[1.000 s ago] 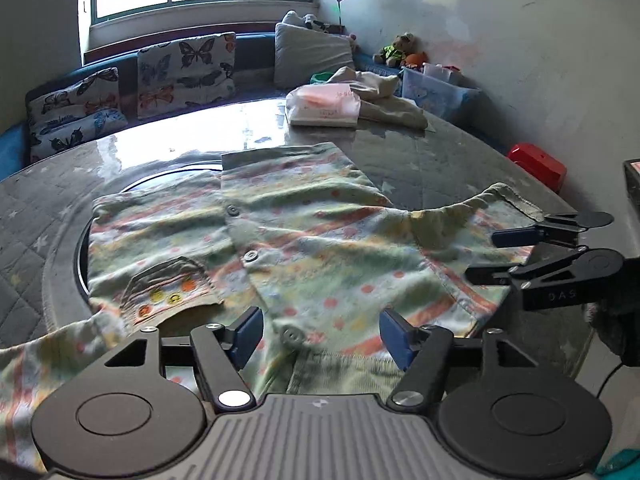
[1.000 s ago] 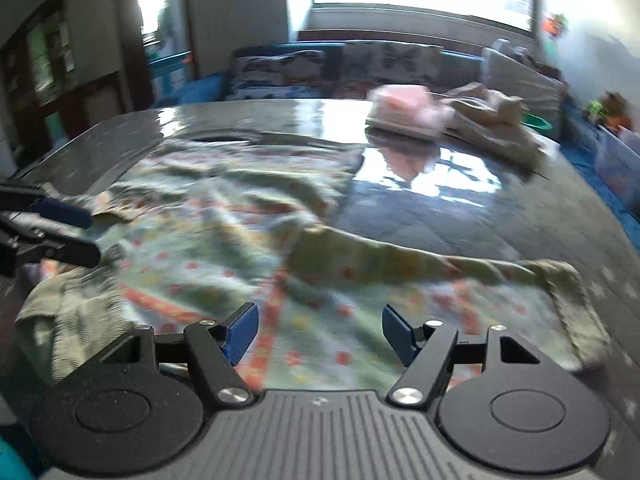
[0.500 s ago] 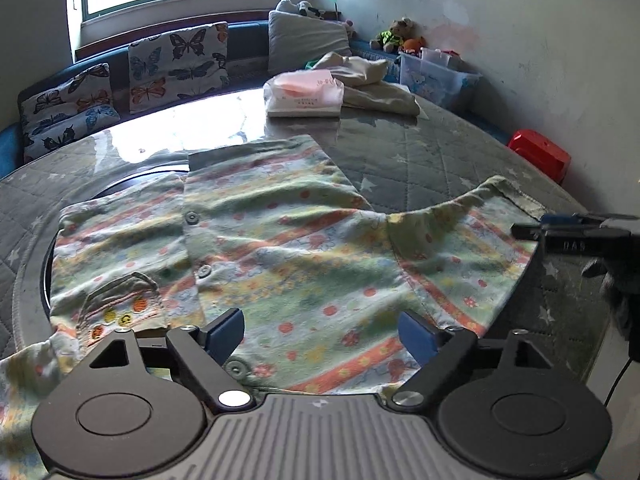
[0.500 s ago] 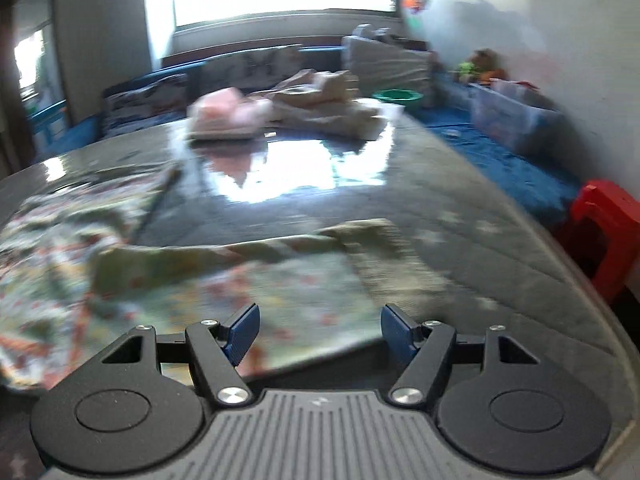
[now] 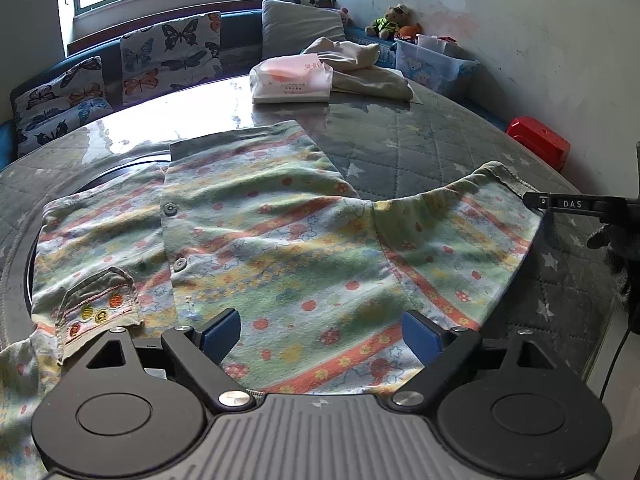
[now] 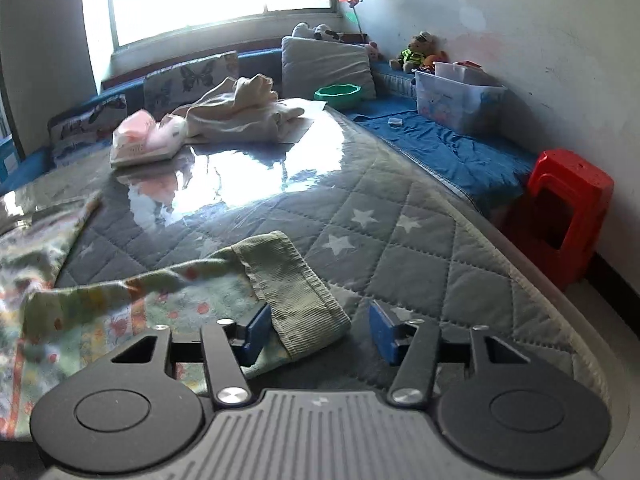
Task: Fold clothes
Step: 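Grasp the shirt sleeve with the right tool, fold it across the front, release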
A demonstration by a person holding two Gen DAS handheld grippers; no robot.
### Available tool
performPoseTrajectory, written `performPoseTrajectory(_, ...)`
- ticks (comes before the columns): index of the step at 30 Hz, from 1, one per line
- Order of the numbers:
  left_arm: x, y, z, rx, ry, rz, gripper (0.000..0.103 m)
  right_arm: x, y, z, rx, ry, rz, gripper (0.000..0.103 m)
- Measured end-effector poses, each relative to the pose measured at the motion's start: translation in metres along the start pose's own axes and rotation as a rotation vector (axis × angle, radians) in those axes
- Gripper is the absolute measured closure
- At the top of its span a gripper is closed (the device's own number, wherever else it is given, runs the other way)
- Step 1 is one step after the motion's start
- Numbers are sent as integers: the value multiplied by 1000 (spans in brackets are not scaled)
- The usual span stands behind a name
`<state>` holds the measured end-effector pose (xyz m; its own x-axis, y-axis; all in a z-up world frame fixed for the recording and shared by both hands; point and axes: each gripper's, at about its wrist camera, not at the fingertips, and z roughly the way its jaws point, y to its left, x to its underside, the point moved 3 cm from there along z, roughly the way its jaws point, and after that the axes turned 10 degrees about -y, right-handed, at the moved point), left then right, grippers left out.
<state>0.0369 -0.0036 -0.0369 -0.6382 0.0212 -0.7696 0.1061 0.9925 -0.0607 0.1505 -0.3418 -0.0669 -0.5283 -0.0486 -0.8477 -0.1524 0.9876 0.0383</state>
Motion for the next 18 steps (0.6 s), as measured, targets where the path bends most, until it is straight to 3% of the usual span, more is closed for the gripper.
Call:
performPoseTrajectory(8, 0, 0, 6, -9, 14, -3, 12, -3, 10, -5, -49, 21, 1, 90)
performPoseTrajectory(18, -3, 22, -5, -43, -11, -43, 11, -38, 36, -39, -220, -56, 64, 95)
